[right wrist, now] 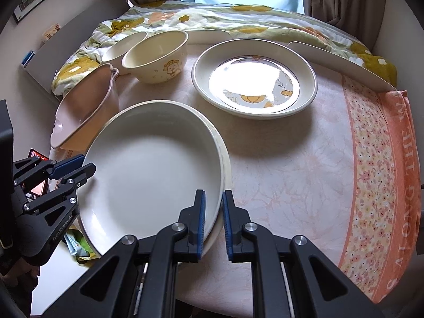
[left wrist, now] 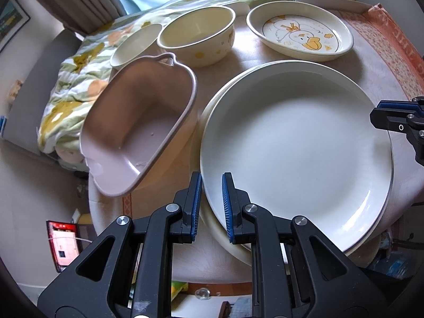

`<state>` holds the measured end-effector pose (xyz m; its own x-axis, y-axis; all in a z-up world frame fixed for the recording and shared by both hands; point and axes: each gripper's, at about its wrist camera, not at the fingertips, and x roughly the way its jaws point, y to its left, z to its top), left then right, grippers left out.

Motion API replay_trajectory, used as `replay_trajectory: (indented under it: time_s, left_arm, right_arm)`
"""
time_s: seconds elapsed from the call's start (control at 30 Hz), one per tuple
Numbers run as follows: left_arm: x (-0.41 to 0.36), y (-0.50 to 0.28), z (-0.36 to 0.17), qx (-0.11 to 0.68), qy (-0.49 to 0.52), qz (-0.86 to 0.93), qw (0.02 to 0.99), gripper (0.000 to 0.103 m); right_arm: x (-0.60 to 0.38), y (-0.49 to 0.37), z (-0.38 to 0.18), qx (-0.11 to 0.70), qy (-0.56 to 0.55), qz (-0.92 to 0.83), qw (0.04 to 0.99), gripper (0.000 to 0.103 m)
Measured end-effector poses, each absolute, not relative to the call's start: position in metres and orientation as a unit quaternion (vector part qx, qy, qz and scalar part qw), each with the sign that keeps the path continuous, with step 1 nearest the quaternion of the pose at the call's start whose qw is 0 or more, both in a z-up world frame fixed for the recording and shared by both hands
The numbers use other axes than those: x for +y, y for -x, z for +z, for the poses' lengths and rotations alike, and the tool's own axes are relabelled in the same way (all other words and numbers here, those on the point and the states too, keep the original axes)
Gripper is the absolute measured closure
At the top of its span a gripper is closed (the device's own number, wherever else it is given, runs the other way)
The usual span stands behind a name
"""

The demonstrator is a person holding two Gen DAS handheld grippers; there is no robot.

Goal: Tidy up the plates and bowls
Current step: 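Lower the white plate into the yellow bowl and open both grippers, then move both grippers to the rim of the white duck-print plate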

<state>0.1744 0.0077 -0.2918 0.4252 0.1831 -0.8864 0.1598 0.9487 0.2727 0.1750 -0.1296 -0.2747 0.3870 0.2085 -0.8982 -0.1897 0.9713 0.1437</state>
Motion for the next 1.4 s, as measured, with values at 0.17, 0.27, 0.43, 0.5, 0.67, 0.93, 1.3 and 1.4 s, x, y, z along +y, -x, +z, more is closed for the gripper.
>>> replay_trajectory:
  time_s: [0.17,0.27,0.43,0.5,0.67,0.93,1.3,1.4]
  left_arm:
    - [0.010,-0.174,-0.291,0.535,-0.159,0.003,0.830,0.089]
    - [0.011,-0.174,-0.291,0.536,-0.154,0.001,0.830,0.089]
    - [0.014,-0.173,-0.288,0.538,-0.140,-0.006,0.831,0.089]
    - [0.016,-0.172,-0.282,0.535,-0.132,-0.009,0.834,0.089]
    - [0.014,-0.167,-0.257,0.520,-0.112,-0.016,0.847,0.089]
    - [0.007,-0.148,-0.195,0.454,-0.078,-0.031,0.887,0.000]
    - [-0.012,-0.164,-0.135,0.424,-0.016,-0.059,0.904,0.000]
    - [-0.017,-0.180,-0.133,0.429,0.012,-0.056,0.901,0.000]
  right_arm:
    - [-0.128,-0.175,-0.275,0.538,-0.010,0.114,0.835,0.091]
    - [-0.128,-0.175,-0.275,0.538,-0.008,0.113,0.835,0.091]
    - [-0.130,-0.175,-0.274,0.538,-0.021,0.111,0.835,0.091]
    - [-0.136,-0.172,-0.270,0.533,-0.040,0.112,0.838,0.091]
    - [-0.147,-0.164,-0.252,0.517,-0.069,0.118,0.845,0.091]
    - [-0.174,-0.140,-0.207,0.452,-0.101,0.113,0.879,0.000]
    - [-0.239,-0.142,-0.133,0.405,-0.068,0.074,0.909,0.000]
    - [-0.250,-0.155,-0.122,0.392,-0.039,0.062,0.917,0.000]
